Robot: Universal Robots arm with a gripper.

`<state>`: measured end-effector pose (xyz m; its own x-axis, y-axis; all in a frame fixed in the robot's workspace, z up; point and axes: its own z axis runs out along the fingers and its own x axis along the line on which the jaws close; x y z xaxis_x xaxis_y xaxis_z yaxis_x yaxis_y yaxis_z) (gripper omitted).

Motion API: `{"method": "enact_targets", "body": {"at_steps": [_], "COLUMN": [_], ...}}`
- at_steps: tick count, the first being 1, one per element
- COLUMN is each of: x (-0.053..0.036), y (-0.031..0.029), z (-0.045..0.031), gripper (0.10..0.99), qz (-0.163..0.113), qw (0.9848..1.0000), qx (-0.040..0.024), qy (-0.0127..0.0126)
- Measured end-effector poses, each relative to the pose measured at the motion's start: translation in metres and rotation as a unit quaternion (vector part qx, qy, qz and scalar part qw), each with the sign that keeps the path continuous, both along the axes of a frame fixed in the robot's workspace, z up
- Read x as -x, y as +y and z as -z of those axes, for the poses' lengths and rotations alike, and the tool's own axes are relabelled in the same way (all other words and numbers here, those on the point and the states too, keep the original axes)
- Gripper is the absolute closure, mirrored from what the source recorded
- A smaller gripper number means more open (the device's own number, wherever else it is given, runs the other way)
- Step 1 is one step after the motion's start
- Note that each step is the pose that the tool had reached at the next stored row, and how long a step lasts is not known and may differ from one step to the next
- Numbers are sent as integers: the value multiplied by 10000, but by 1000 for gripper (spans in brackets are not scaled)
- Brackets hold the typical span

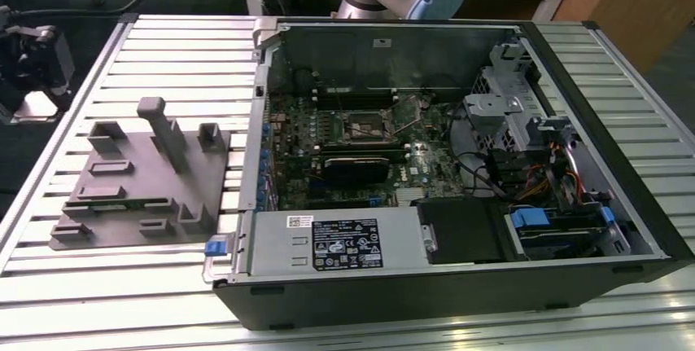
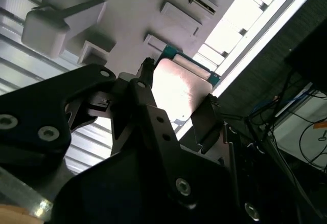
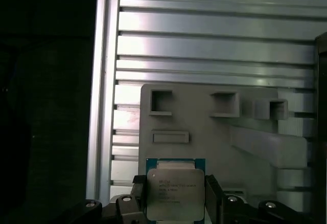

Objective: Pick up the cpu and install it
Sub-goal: 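Pick up the cpu and move it towards the insertion slot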

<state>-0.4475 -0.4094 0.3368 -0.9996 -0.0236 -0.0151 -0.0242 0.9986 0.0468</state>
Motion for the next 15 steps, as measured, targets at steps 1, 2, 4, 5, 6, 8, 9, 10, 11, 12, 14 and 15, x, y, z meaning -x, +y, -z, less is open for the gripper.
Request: {"method": "enact_targets", "body": {"at_steps": [1,2,4,5,6,8,9,10,11,12,14,15], "x": [0,0,0,1,1,1,1,1,1,1,-6,-26], "y": [0,0,0,0,0,0,1,2,4,6,8,9], "z": [-45,-94,-184,-229,-274,-364,-408,-454,-480,-492,-492,-492], "gripper": [541,541,541,541,541,541,541,541,541,541,541,541], "qz": [0,0,0,0,0,0,0,0,0,0,0,1], "qw": [10000,10000,10000,10000,10000,10000,10000,10000,10000,10000,10000,10000], "qx": [0,0,-1,-1,-1,-2,-3,-3,-6,-12,-55,-76], "qy": [1,0,0,0,0,0,0,1,0,1,-1,2]}}
